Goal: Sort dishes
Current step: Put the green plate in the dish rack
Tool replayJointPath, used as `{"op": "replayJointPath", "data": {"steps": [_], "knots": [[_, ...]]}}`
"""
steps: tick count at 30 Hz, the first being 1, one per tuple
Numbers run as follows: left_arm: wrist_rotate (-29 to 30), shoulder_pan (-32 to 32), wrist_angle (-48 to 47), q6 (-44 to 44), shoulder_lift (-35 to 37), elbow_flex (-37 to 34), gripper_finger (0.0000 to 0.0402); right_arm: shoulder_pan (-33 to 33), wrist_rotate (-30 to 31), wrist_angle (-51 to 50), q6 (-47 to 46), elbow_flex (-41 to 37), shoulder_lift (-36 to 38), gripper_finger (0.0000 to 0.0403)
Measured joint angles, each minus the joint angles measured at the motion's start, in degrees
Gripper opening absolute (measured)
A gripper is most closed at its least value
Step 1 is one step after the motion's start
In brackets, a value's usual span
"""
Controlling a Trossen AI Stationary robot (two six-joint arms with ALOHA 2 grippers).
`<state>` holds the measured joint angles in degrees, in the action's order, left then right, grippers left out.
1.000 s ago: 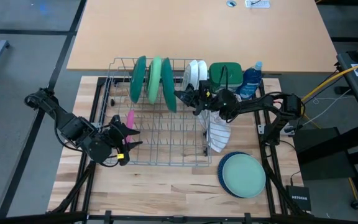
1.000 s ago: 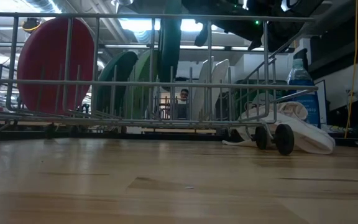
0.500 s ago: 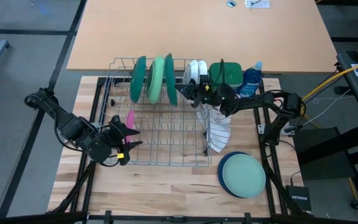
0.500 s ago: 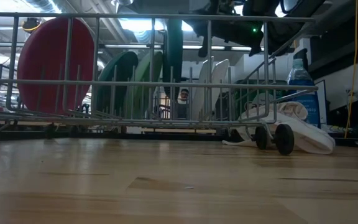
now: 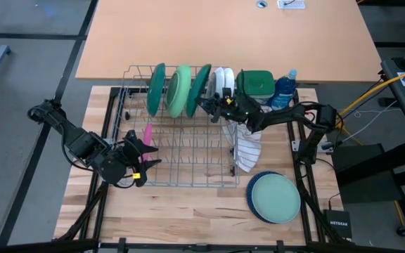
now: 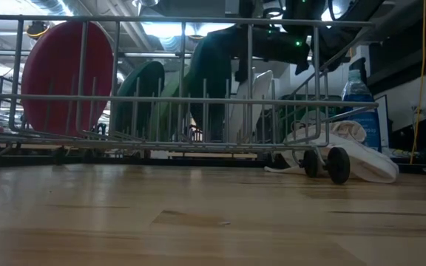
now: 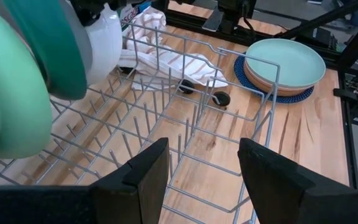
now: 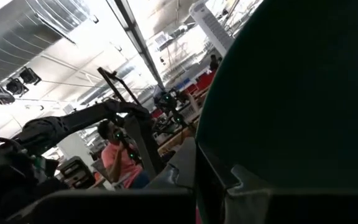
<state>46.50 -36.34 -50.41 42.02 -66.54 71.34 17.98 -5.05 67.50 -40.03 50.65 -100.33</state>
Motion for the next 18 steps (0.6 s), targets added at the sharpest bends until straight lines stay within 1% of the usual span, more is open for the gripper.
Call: {"op": "replayJointPath", "data": {"steps": [3, 6, 8, 15, 18], "knots": [[0.0, 0.0, 0.0, -0.2, 0.0, 0.0, 0.0184, 0.1, -1.1, 1.7, 0.0, -0.1, 0.0, 0.0005], [0.0, 0.0, 0.0, -0.3, 0.0, 0.0, 0.0184, 0.1, -3.5, 5.2, 0.0, -0.1, -0.1, 0.0005], [0.0, 0.0, 0.0, -0.4, 0.0, 0.0, 0.0184, 0.2, -5.8, 6.6, 0.0, -0.1, 0.0, 0.0005], [0.0, 0.0, 0.0, -0.4, 0.0, 0.0, 0.0184, 0.1, -16.7, 6.0, 2.7, -0.1, 0.0, 0.0005], [0.0, 0.0, 0.0, -0.4, 0.0, 0.0, 0.0184, 0.1, -19.6, 5.9, 3.2, -0.1, 0.0, 0.0005]]}}
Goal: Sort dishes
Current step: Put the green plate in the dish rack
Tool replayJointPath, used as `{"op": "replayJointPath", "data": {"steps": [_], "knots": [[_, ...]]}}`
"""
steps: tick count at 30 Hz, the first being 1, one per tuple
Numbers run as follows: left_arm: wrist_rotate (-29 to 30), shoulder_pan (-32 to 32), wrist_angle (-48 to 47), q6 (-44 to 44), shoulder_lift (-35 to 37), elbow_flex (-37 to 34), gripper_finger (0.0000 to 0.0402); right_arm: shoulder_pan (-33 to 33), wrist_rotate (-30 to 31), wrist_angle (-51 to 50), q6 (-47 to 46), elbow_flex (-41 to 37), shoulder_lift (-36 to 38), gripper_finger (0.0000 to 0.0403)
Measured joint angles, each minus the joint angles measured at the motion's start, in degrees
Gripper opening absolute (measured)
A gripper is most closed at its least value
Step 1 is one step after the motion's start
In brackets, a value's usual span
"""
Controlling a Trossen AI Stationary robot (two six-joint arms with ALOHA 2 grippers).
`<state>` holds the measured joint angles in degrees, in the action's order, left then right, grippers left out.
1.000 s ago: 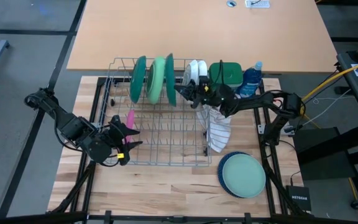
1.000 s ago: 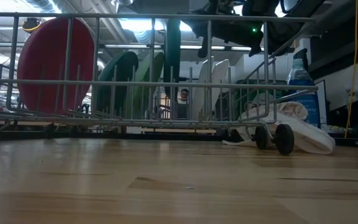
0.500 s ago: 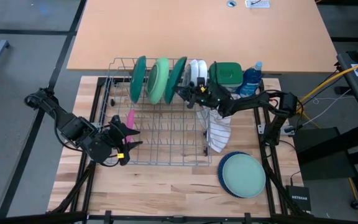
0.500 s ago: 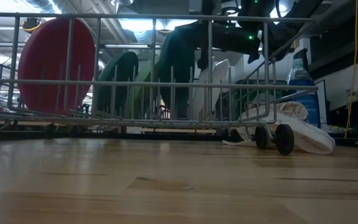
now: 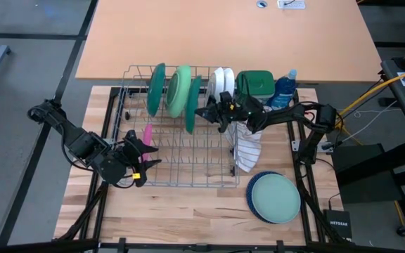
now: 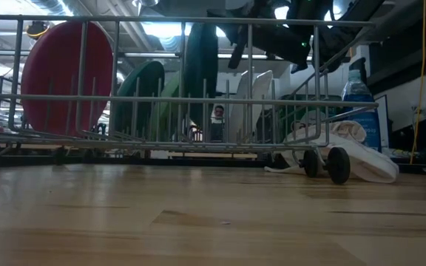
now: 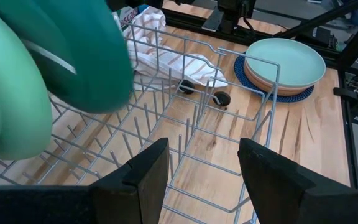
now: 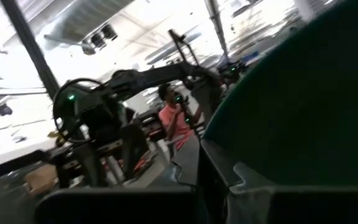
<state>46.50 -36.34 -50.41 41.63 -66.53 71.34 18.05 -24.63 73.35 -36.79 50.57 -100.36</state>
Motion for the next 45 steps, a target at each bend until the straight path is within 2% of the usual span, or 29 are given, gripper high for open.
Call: {"op": "replayJointPath", "data": {"steps": [11, 20, 36, 45], "knots": [[0.0, 0.0, 0.0, 0.4, 0.0, 0.0, 0.0184, 3.9, -0.4, -4.3, 1.1, 0.0, 0.0, 0.0005], [0.0, 0.0, 0.0, 0.4, 0.0, 0.0, 0.0184, 7.1, -0.9, -4.0, -2.2, 0.1, 0.1, 0.0005], [0.0, 2.2, 0.0, 0.0, 0.0, 0.0, 0.0184, 7.1, 1.5, -2.7, -2.4, 0.0, 0.1, 0.0005], [0.0, 2.3, 0.0, 0.0, 0.0, 0.0, 0.0184, 7.1, 0.4, -2.7, -5.7, 0.0, 0.2, 0.0005]]}}
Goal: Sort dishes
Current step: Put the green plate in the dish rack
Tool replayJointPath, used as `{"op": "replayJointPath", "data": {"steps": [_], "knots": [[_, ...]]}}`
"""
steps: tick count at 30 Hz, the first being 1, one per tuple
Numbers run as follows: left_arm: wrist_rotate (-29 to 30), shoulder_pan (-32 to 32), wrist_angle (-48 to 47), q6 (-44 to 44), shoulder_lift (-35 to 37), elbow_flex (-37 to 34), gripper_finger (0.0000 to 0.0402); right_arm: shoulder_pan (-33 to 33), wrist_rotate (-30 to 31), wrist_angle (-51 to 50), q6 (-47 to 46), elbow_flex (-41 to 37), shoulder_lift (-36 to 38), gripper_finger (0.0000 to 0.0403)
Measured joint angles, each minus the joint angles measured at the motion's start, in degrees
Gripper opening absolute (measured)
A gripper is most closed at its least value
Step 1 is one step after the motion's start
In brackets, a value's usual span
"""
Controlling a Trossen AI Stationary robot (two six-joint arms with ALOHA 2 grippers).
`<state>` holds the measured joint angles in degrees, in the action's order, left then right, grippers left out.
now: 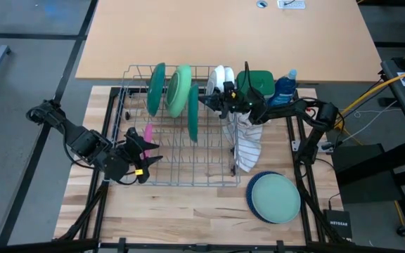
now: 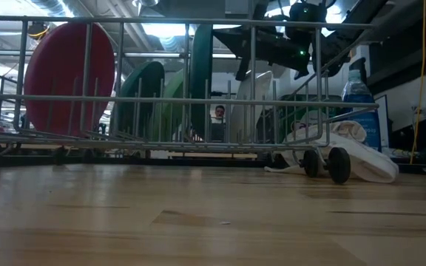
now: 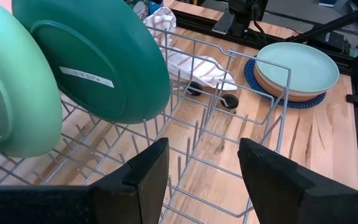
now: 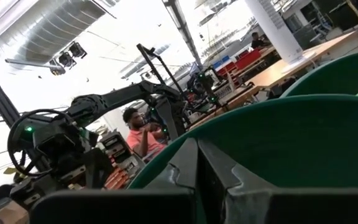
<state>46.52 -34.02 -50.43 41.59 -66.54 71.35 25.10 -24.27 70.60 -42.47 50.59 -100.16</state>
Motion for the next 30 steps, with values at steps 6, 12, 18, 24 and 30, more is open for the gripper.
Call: {"op": "replayJointPath", "data": {"steps": [6, 12, 18, 24, 30], "knots": [[0.0, 0.0, 0.0, 0.0, 0.0, 0.0, 0.0184, 0.0, 0.0, 0.0, -3.9, 0.0, 0.0, 0.0005], [0.0, 0.0, 0.0, 0.0, 0.0, 0.0, 0.0184, 0.0, 1.6, 0.2, -9.7, 0.0, 0.1, 0.0005], [0.0, 0.0, 0.0, 0.0, 0.0, 0.0, 0.0184, 0.0, 1.6, 0.2, -14.8, 0.0, 0.1, 0.0005], [0.0, 0.0, 0.0, 0.0, 0.0, 0.0, 0.0184, 0.0, 1.1, -0.2, -21.4, 0.0, 0.3, 0.0005], [0.0, 0.0, 0.0, 0.0, 0.0, 0.0, 0.0184, 0.1, 0.7, -0.7, -23.4, 0.0, 1.1, 0.0005]]}}
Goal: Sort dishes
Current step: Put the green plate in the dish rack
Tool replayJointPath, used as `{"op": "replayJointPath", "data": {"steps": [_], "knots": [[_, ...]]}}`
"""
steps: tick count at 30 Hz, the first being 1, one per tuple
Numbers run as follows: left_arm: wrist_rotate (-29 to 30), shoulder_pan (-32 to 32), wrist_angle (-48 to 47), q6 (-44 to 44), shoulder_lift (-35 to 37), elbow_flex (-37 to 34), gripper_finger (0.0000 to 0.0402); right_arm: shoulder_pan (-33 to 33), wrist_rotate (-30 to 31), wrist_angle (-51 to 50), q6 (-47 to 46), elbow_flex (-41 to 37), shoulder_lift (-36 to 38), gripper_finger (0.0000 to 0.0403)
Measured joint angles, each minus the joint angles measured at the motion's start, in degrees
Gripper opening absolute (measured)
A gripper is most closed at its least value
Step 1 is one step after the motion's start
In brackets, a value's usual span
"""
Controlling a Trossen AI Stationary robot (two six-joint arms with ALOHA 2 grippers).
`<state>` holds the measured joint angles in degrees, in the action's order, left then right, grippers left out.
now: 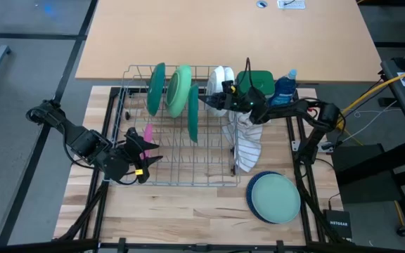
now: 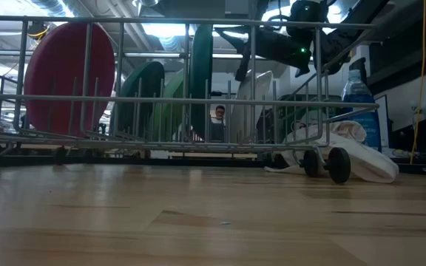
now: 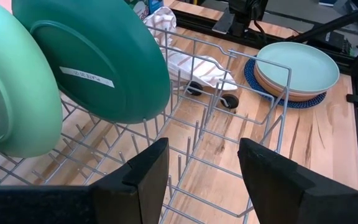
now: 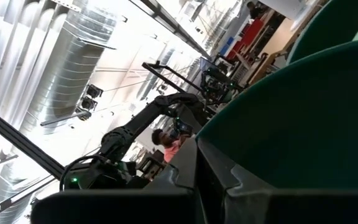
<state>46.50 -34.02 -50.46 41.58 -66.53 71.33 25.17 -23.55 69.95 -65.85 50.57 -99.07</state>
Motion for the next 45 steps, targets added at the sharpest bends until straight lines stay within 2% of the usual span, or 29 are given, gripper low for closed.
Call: {"op": "replayJointPath", "data": {"steps": [7, 14, 19, 22, 25, 27, 31, 33, 35, 38, 45], "knots": [[0.0, 0.0, 0.0, 0.0, 0.0, 0.0, 0.0184, 0.0, -0.7, -0.1, 0.0, 0.0, 3.1, 0.0005], [0.0, 0.0, 0.0, 0.0, 0.0, 0.0, 0.0184, -1.1, -5.4, 0.1, 0.5, 0.0, 8.2, 0.0005], [0.0, 0.0, 0.0, 0.0, 0.0, 0.0, 0.0184, -5.6, -8.9, -1.1, 3.1, 0.0, 12.8, 0.0005], [0.0, 0.0, 0.0, 0.0, 0.0, 0.0, 0.0184, -10.5, -8.2, -6.9, 8.6, 0.0, 16.5, 0.0005], [0.0, 0.0, 0.0, 0.0, 0.0, 0.0, 0.0184, -17.4, -3.2, -16.9, 17.7, 0.0, 20.2, 0.0005], [0.0, 0.0, 0.0, -0.4, 0.0, 0.0, 0.0184, -22.6, 4.0, -25.0, 24.9, 0.0, 22.0, 0.0005], [0.0, 0.0, 0.7, -3.4, -1.1, 0.0, 0.0184, -32.2, 26.4, -39.5, 37.1, 0.0, 23.0, 0.0005], [0.0, 0.4, 1.6, -5.3, -2.5, 0.0, 0.0184, -36.1, 38.1, -44.2, 40.2, 0.0, 22.1, 0.0005], [0.0, 1.0, 3.7, -7.6, -4.0, 0.0, 0.0184, -38.8, 46.6, -46.7, 40.9, 0.0, 20.5, 0.0005], [0.0, 2.3, 6.7, -11.4, -6.7, 0.0, 0.0184, -40.8, 51.0, -45.9, 40.9, 0.0, 17.0, 0.0005], [0.0, 4.6, 9.6, -16.1, -11.3, 0.0, 0.0184, -40.9, 51.4, -40.9, 40.8, 0.0, 11.0, 0.0005]]}}
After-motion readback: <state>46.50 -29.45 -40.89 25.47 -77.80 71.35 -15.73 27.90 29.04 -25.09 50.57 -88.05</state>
